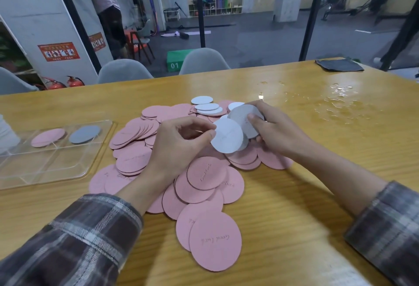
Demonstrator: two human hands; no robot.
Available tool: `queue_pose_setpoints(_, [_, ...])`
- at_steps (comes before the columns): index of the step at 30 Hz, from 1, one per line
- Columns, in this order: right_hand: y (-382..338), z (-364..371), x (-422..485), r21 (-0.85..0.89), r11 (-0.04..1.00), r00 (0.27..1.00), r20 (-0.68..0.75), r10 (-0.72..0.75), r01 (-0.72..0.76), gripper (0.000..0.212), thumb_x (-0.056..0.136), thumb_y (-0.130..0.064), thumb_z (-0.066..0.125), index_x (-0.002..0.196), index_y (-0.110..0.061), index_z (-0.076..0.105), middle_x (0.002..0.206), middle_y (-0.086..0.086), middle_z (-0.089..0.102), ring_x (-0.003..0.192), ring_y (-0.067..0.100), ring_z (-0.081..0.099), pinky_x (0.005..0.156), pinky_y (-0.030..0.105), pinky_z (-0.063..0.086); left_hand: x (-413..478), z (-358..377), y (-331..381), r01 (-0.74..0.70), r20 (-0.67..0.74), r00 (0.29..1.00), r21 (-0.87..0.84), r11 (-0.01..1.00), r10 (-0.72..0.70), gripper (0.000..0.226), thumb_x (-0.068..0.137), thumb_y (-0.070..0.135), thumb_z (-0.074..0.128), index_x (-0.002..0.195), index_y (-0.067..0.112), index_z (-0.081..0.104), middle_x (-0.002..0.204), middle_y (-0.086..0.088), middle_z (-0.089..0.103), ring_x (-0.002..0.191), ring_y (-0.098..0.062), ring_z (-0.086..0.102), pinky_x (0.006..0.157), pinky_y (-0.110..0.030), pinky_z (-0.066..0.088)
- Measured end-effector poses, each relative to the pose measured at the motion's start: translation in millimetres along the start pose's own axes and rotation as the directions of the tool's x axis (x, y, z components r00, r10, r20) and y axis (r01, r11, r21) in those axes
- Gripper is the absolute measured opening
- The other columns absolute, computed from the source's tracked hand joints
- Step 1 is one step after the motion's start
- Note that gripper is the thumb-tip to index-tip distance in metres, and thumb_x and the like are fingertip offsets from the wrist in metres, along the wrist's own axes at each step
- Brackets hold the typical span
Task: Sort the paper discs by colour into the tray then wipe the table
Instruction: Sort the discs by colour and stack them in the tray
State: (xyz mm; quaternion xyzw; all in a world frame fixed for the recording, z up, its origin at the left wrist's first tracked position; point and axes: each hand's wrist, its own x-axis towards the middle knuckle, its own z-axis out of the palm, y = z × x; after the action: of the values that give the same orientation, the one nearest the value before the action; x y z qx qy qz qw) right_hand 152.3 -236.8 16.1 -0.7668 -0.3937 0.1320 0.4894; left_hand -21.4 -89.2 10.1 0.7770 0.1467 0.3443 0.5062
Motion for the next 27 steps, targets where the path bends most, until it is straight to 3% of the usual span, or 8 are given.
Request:
queue_pose_setpoints(3, [-1,3,0,0.132,0.99,0.998,0.045,0.052,-0.057,0.027,0.11,-0.023,0.039,0.124,-0.026,0.062,0.093,0.009,0.057,0.059,0.022,0.048,0.045,0.027,0.035,1,3,2,0.054,-0.006,0.998,-0.073,0.996,-0.055,0.027,0.088,0.002,0.079,0.109,0.018,0.077,0.089,-0.003,0.075,0.075,-0.019,0.075,0.08,-0.036,0.064])
queue_pose_setpoints(7, [-5,9,-3,0.213,0.973,0.993,0.087,0.075,-0.092,0.029,0.111,-0.027,0.039,0.125,-0.027,0.064,0.098,0.017,0.061,0.07,0.021,0.054,0.059,0.034,0.04,-1,9,7,0.116,0.038,0.993,-0.161,0.98,-0.111,0.04,0.092,-0.006,0.07,0.122,0.02,0.073,0.091,-0.011,0.062,0.078,-0.032,0.077,0.074,-0.047,0.066])
queue_pose_setpoints(11, [-9,12,-6,0.185,0.979,0.992,0.101,0.072,-0.09,0.029,0.111,-0.033,0.038,0.129,-0.027,0.06,0.091,0.004,0.058,0.056,0.013,0.051,0.049,0.028,0.039,-2,12,8,0.151,0.01,0.988,-0.158,0.976,-0.151,0.027,0.095,-0.001,0.068,0.113,0.018,0.074,0.099,-0.025,0.063,0.08,-0.035,0.078,0.07,-0.045,0.066])
queue_pose_setpoints(16, [-10,12,-8,0.144,0.988,0.995,0.09,0.04,-0.053,0.031,0.111,-0.034,0.037,0.132,-0.025,0.059,0.089,0.0,0.055,0.052,0.008,0.05,0.047,0.023,0.04,1,17,10,0.161,-0.074,0.983,-0.059,0.985,-0.166,0.007,0.092,0.009,0.076,0.097,0.013,0.074,0.087,-0.012,0.075,0.071,-0.024,0.077,0.061,-0.034,0.064])
queue_pose_setpoints(22, [-8,12,-7,0.086,0.996,0.994,0.105,-0.025,0.016,0.031,0.109,-0.034,0.044,0.135,-0.024,0.056,0.093,-0.002,0.06,0.057,0.007,0.053,0.051,0.024,0.043,2,21,14,0.259,-0.066,0.961,-0.139,0.956,-0.27,0.008,0.089,0.006,0.078,0.094,0.003,0.074,0.076,-0.013,0.077,0.071,-0.023,0.078,0.068,-0.032,0.065])
queue_pose_setpoints(27, [-5,13,-5,0.063,0.997,0.994,0.096,-0.049,0.043,0.027,0.107,-0.028,0.051,0.133,-0.023,0.057,0.082,-0.007,0.06,0.055,0.009,0.052,0.052,0.025,0.042,5,23,13,0.297,-0.056,0.949,-0.169,0.94,-0.31,0.009,0.091,0.007,0.077,0.088,0.0,0.073,0.074,-0.015,0.077,0.071,-0.025,0.079,0.067,-0.035,0.066])
